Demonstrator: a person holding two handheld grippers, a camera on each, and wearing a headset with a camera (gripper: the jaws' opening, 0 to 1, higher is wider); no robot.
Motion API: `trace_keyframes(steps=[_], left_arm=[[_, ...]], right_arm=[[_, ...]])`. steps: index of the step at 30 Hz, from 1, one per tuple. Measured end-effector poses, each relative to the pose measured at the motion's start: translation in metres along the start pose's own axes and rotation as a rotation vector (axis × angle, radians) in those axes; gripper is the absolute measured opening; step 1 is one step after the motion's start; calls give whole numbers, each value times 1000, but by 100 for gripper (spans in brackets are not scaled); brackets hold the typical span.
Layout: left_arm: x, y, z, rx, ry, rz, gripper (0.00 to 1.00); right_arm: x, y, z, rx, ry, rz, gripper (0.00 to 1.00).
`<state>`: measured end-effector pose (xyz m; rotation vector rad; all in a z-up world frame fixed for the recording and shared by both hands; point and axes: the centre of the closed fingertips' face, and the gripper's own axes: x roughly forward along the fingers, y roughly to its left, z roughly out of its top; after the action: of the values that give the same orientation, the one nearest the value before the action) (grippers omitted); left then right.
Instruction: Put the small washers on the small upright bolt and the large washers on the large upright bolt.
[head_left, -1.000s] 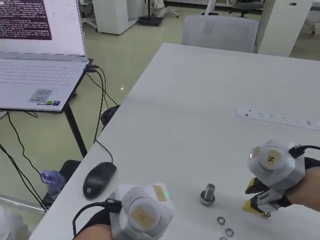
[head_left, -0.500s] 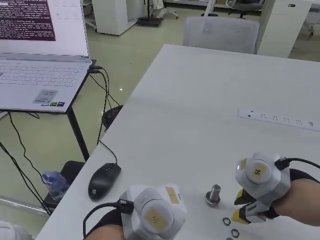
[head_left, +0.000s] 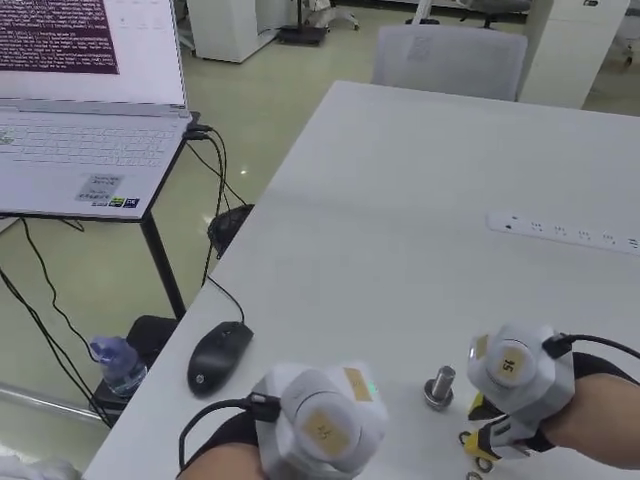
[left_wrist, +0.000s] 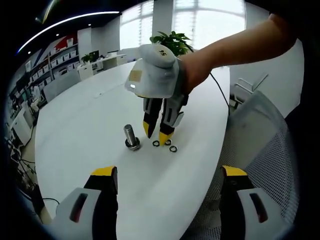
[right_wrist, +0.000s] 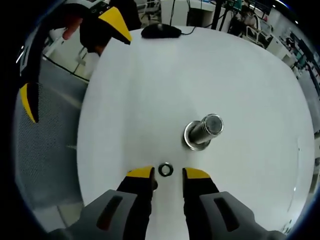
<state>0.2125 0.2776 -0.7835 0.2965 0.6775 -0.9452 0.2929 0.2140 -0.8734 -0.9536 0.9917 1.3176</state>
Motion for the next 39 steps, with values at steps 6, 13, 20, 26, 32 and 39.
trace_keyframes(steps=[6,13,20,26,32,39], left_arm=[[-1,-1,0,-24,-11,-10,84],[-1,1,-3,1,2,-6,84],[-1,2,-2,7,0,-6,83],[0,1,-2,7,2,-7,83],[0,1,-1,7,0,-7,82],[-1,1,0,5,-2,-4,81]], right_arm=[[4,2,-5,-1,17,-1,24],[4,-1,-4,-17,22,-15,21],[4,1,-4,-26,21,-19,19],[4,3,-3,-39,24,-22,15],[4,3,-4,-36,37,-21,14],[4,2,-4,-5,34,-31,13]])
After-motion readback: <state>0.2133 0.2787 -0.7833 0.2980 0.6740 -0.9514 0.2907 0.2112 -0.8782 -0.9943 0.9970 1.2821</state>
